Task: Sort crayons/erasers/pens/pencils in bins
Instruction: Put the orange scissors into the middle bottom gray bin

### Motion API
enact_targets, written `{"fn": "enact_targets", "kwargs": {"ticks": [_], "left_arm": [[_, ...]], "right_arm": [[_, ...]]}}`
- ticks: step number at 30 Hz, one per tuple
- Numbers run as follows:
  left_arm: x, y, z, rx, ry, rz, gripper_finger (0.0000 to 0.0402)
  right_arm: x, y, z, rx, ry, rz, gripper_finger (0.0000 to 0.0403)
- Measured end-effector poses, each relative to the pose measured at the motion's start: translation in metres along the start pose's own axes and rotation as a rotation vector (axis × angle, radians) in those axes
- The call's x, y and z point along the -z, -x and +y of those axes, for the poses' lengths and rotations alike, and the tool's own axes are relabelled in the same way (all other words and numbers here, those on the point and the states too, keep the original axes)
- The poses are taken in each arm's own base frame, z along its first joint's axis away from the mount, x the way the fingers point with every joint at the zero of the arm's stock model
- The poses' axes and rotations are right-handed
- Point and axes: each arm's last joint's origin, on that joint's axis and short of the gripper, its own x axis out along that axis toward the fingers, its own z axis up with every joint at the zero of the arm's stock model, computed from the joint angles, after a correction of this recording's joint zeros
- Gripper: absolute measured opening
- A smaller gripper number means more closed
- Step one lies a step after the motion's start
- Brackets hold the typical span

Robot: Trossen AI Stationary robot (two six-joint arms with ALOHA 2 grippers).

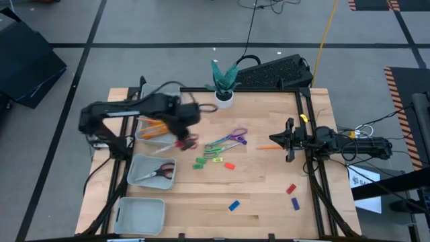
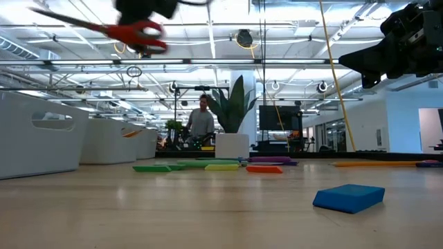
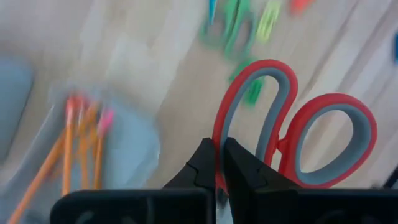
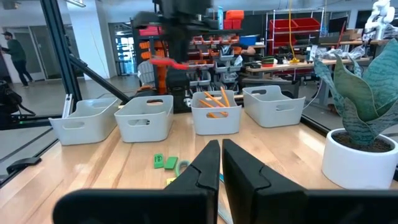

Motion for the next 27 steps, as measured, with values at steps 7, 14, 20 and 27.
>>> {"fn": "enact_targets", "kwargs": {"ticks": [7, 14, 20, 27], "left_arm": [[0.068, 0.034, -0.028, -0.077, -0.066, 0.005, 0.0014], [0.157, 0.022, -0.019, -0.08, -0.048, -0.006, 0.0017], [0.193, -0.026, -0.013, -0.072, -0.002, -0.015, 0.0012], [0.194, -0.077, -0.018, -0.164, -0.072, -0.072, 0.0018]], "right_arm": [[0.0, 0.0, 0.0, 0.0, 0.0, 0.0, 0.0013], [0.0, 0.0, 0.0, 0.0, 0.0, -0.001, 0.0013], [0.0, 0.0, 0.0, 0.0, 0.0, -0.001, 0.0013], [0.0, 0.0, 0.0, 0.0, 0.0, 0.0, 0.0013]]}}
